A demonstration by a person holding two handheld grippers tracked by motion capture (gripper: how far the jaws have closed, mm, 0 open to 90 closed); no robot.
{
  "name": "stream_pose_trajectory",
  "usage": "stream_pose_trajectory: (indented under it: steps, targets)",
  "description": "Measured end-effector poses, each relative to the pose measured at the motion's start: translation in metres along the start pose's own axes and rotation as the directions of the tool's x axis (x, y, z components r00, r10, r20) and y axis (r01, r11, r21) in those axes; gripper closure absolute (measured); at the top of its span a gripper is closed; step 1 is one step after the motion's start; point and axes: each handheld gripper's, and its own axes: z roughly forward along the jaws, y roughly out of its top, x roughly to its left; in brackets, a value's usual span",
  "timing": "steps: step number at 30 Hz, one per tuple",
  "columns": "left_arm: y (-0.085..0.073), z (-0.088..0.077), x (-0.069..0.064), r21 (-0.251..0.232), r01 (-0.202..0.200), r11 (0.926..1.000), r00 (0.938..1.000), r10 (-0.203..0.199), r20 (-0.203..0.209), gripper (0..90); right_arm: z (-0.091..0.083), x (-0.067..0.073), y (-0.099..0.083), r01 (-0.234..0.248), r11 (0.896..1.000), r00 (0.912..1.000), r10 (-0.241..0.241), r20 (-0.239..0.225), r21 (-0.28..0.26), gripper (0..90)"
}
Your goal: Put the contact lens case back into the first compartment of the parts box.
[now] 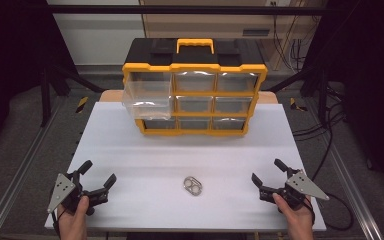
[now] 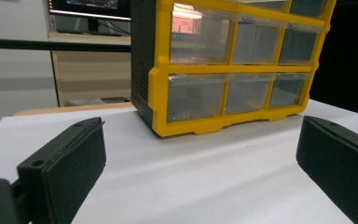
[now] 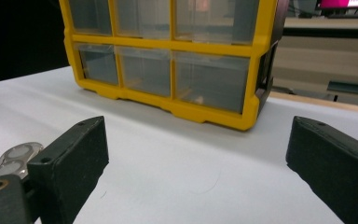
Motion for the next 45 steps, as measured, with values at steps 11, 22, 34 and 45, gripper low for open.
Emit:
stream_pose_trajectory:
  steps: [11, 22, 34, 45]
  targets:
    - [-0.002, -0.005, -0.008, 0.025, -0.007, 0.9997, 0.9999, 0.007, 0.008, 1.0, 0.005, 0.014, 0.004, -0.005, 0.997, 0.9995, 0.008, -0.029, 0.078, 4.8]
    - [-0.006, -0.006, -0.008, 0.039, -0.014, 0.9991, 0.9999, 0.014, 0.009, 1.0, 0.035, 0.042, 0.015, 0.038, 0.98, 0.9928, -0.015, -0.119, 0.197, 7.0]
    - [-0.004, -0.006, -0.006, 0.023, -0.001, 0.9997, 0.9999, 0.0, 0.016, 1.0, 0.065, 0.08, 0.019, 0.127, 0.934, 0.9849, -0.079, -0.154, 0.335, 8.0]
    - [-0.003, -0.005, -0.008, 0.027, -0.007, 0.9996, 0.9998, 0.006, 0.019, 0.9, 0.081, 0.11, 0.021, 0.192, 0.89, 0.9685, -0.104, -0.226, 0.414, 9.2]
